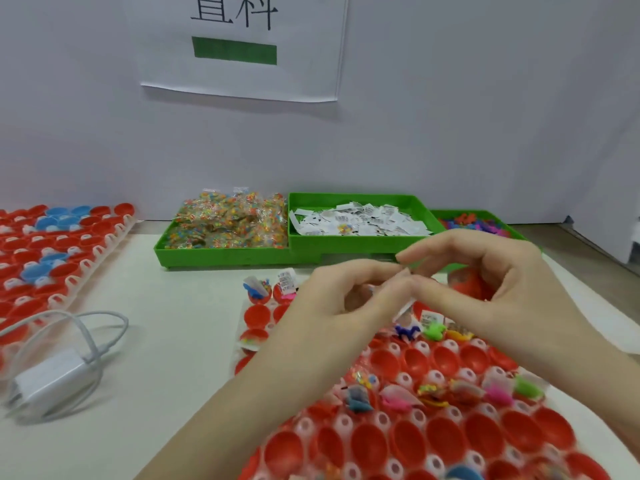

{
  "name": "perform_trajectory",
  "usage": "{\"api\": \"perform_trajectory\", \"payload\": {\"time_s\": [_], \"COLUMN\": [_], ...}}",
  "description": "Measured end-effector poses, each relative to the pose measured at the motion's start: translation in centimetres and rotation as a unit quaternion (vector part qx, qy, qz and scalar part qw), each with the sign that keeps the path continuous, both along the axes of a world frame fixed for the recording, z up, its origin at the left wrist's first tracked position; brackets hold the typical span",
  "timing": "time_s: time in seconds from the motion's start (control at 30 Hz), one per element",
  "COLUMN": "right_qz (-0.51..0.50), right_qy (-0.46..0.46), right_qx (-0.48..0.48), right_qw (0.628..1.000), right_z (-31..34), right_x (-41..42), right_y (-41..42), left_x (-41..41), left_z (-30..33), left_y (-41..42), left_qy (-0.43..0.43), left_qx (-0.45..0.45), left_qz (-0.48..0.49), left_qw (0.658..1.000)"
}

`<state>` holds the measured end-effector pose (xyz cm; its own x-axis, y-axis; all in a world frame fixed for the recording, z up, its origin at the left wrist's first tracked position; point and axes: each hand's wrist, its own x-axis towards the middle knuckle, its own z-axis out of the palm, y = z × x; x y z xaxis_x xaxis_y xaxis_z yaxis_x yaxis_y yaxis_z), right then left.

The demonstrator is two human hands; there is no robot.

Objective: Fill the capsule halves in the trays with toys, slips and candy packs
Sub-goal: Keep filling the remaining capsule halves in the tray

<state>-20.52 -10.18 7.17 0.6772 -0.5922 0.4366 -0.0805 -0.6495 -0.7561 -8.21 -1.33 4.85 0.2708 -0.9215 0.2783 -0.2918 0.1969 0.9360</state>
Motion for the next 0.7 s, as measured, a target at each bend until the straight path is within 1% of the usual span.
{"api": "perform_trajectory", "payload": {"time_s": [0.07,0.1,0.13,0.2,0.23,0.27,0.33,0.4,0.47,0.6,0.7], "right_qz": [-0.016,-0.016,-0.005,0.036,0.061,0.079,0.079,0.059,0.037,-0.005,-0.016], "right_qy": [-0.015,-0.028,-0.047,-0.088,-0.107,-0.12,-0.137,-0.153,-0.177,-0.214,-0.225], "right_qx": [0.006,0.031,0.081,0.228,0.279,0.295,0.278,0.238,0.223,0.216,0.242], "right_qw": [1.0,0.999,0.996,0.969,0.952,0.945,0.947,0.957,0.958,0.953,0.944], "right_z": [-0.1,-0.2,-0.3,-0.2,-0.2,-0.3,-0.6,-0.6,-0.4,0.1,0.5], "right_x": [-1.1,-1.6,-2.2,-3.1,-3.7,-4.4,-5.6,-6.5,-7.0,-7.7,-8.3], "right_y": [0.9,1.3,1.4,1.7,2.0,2.2,3.0,3.9,4.7,5.7,6.4], "left_x": [-1.0,-1.4,-1.7,-2.5,-2.9,-3.2,-4.2,-5.1,-6.0,-7.6,-8.3], "left_z": [-0.2,-0.3,-0.5,-0.5,-0.5,-0.6,-0.5,-0.3,0.0,0.4,0.6], "left_y": [0.5,0.7,1.1,1.8,2.1,2.3,2.8,3.1,3.3,3.8,4.1], "left_qy": [0.0,0.008,0.021,0.051,0.068,0.079,0.081,0.056,0.035,0.024,0.023], "left_qx": [-0.016,-0.018,-0.018,-0.012,-0.01,-0.011,-0.022,-0.036,-0.036,-0.035,-0.033], "left_qz": [0.027,0.031,0.03,0.026,0.026,0.025,0.02,0.019,0.017,0.017,0.017], "left_qw": [0.999,0.999,0.999,0.998,0.997,0.996,0.996,0.998,0.999,0.999,0.999]}}
